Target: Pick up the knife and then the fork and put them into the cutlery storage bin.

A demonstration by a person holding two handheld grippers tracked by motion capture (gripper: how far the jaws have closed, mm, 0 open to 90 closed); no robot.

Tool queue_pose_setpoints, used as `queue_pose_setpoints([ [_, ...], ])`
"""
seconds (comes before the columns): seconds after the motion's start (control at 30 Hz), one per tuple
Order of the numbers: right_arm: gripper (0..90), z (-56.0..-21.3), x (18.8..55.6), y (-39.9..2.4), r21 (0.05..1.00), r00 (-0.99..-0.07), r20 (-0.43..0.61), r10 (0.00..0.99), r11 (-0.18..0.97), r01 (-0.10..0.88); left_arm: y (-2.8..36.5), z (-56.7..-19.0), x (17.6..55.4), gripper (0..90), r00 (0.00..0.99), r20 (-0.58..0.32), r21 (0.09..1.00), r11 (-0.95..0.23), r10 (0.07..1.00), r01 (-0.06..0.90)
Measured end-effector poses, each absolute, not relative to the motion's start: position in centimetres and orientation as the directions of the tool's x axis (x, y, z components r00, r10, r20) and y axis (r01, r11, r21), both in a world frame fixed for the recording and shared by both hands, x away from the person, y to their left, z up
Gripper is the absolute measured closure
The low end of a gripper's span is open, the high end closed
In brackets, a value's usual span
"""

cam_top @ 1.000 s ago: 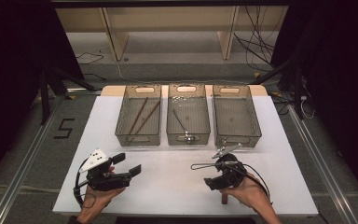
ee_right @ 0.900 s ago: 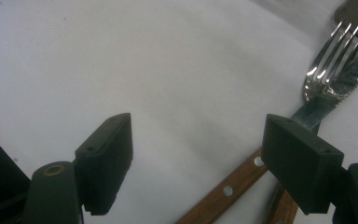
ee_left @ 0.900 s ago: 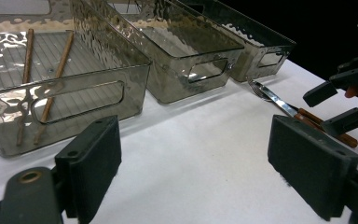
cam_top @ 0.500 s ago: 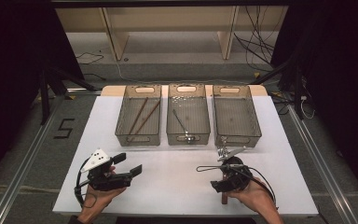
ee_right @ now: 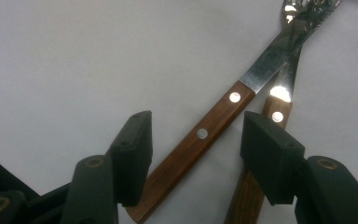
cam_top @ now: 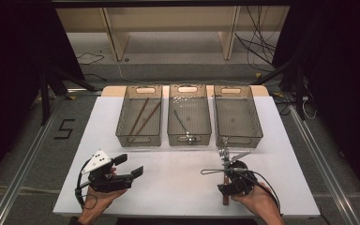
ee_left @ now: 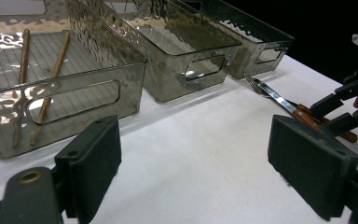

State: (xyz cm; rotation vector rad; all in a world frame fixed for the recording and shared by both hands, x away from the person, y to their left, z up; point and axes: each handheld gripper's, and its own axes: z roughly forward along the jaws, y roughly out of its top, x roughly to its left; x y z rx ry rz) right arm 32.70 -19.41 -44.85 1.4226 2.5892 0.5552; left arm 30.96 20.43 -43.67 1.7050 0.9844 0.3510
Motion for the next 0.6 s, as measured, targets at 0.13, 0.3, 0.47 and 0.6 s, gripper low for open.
queue_pose_setpoints([
  [0.13, 46.2, -45.2, 32.8, -19.3, 0.366, -0.543, 0.055, 0.838, 0.489, 0.792, 20.4, -43.7, 31.0, 17.0, 0.613, -0.237, 0.898, -0.072, 0.754, 0.435],
  [0.3, 47.9, -45.6, 33.1, -18.9, 0.34, -0.55, 0.03, 0.835, 0.509, 0.791, 20.5, -43.7, 30.9, 17.0, 0.616, -0.232, 0.897, -0.079, 0.753, 0.434],
  [0.47, 50.0, -45.9, 33.3, -18.6, 0.314, -0.559, -0.006, 0.829, 0.532, 0.787, 20.5, -43.7, 30.9, 17.0, 0.616, -0.232, 0.897, -0.079, 0.753, 0.435],
  [0.6, 50.2, -46.0, 33.4, -18.2, 0.294, -0.562, -0.022, 0.827, 0.542, 0.787, 20.4, -43.7, 30.9, 17.0, 0.615, -0.231, 0.897, -0.08, 0.754, 0.435],
])
